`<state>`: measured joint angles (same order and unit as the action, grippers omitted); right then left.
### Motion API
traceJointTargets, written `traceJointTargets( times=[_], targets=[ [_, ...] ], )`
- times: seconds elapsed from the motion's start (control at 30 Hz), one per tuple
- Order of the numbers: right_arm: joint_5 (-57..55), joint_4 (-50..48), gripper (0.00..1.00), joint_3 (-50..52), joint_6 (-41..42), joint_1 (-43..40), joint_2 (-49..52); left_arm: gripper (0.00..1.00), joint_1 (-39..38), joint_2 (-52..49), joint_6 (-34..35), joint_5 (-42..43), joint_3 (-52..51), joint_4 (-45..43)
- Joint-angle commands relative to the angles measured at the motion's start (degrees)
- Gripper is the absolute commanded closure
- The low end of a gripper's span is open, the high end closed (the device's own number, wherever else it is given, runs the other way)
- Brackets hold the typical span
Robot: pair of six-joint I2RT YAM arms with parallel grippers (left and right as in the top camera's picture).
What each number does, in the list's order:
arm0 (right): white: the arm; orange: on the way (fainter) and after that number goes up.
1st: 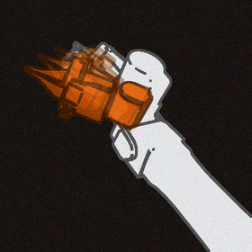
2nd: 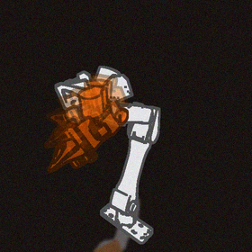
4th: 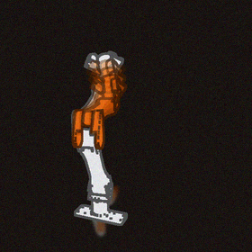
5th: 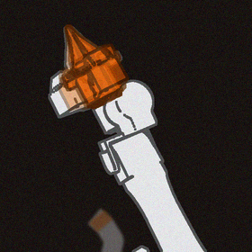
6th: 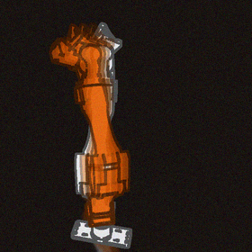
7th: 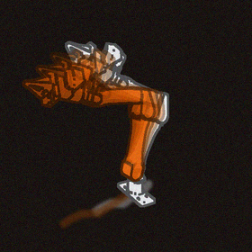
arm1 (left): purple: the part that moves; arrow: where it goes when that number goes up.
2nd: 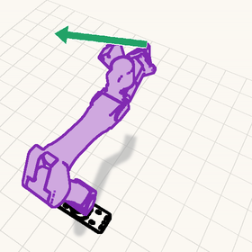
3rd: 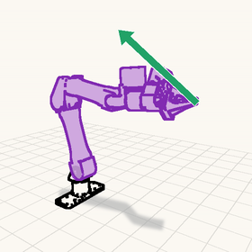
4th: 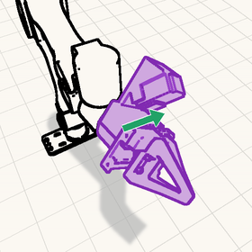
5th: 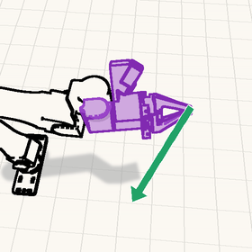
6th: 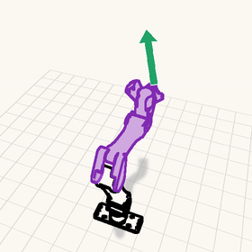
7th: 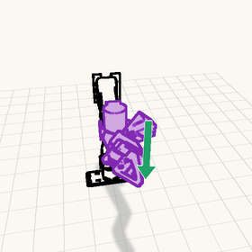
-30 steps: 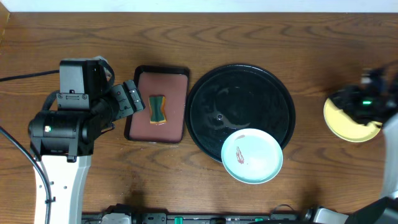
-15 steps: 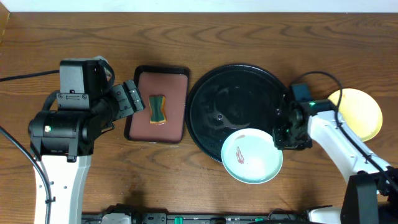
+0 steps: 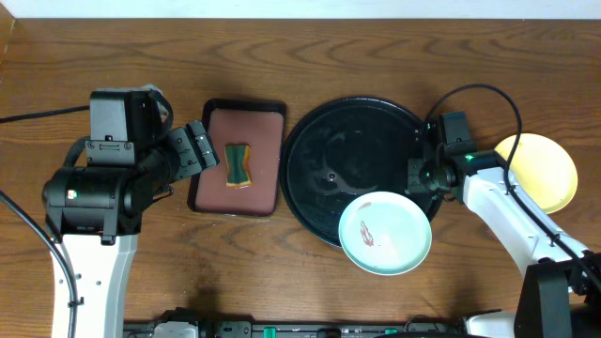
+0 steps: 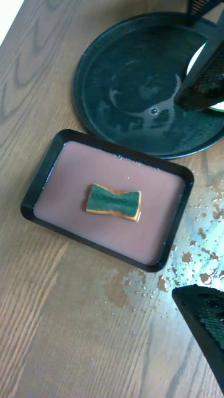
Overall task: Clean dirty plates on tray and stack at the side
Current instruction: 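Move the right gripper to the white plate with red sauce and grip its rim, then drag the white plate with the right gripper to the round tray's center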
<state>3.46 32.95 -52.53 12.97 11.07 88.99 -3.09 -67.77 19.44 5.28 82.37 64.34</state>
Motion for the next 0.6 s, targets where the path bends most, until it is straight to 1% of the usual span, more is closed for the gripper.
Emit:
traceJointTargets(
  times=[0.0,0.03,0.07,0.1,0.13,0.2,0.3,0.37,0.43,0.5,0.53,0.57],
  targets=[
    [2.2,-1.3,0.99,-0.8,-5.7,0.1,-0.2,0.09,0.2,-0.1,-0.3,-0.1,0.7,0.1],
    [3.7,0.7,0.88,-1.6,-8.9,-0.1,-0.2,0.1,0.2,-0.1,-0.3,-0.1,0.7,0.1],
    [5.3,3.7,0.6,-2.5,-12.9,-0.3,-0.2,0.1,0.2,-0.1,-0.3,-0.1,0.7,0.1],
    [5.9,6.4,0.45,-3.1,-14.8,-0.4,-0.2,0.1,0.2,-0.1,-0.3,-0.1,0.7,0.1],
    [6.0,9.0,0.42,-3.7,-14.2,-0.4,-0.2,0.1,0.2,-0.1,-0.3,-0.1,0.7,0.1],
    [6.3,14.1,0.41,-4.0,-11.4,-0.4,-0.2,0.1,0.2,-0.1,-0.3,-0.1,0.7,0.1],
    [6.2,19.2,0.45,-3.2,-9.5,-0.4,-0.2,0.1,0.2,-0.1,-0.3,-0.1,0.7,0.1],
    [6.2,20.9,0.45,-2.2,-9.0,-0.3,-0.2,0.1,0.2,-0.1,-0.3,-0.1,0.7,0.1],
    [5.8,20.6,0.48,-0.7,-7.8,-0.2,-0.2,0.1,0.2,-0.1,-0.3,-0.1,0.7,0.1],
    [5.8,18.2,0.56,1.7,-6.0,0.1,-0.2,0.1,0.2,-0.1,-0.3,-0.1,0.7,0.1],
    [5.8,16.9,0.63,2.6,-5.1,0.2,-0.2,0.1,0.2,-0.1,-0.3,-0.1,0.7,0.1],
    [5.8,15.3,0.73,3.7,-4.3,0.2,-0.2,0.1,0.2,-0.1,-0.4,-0.1,0.7,0.1]
  ],
)
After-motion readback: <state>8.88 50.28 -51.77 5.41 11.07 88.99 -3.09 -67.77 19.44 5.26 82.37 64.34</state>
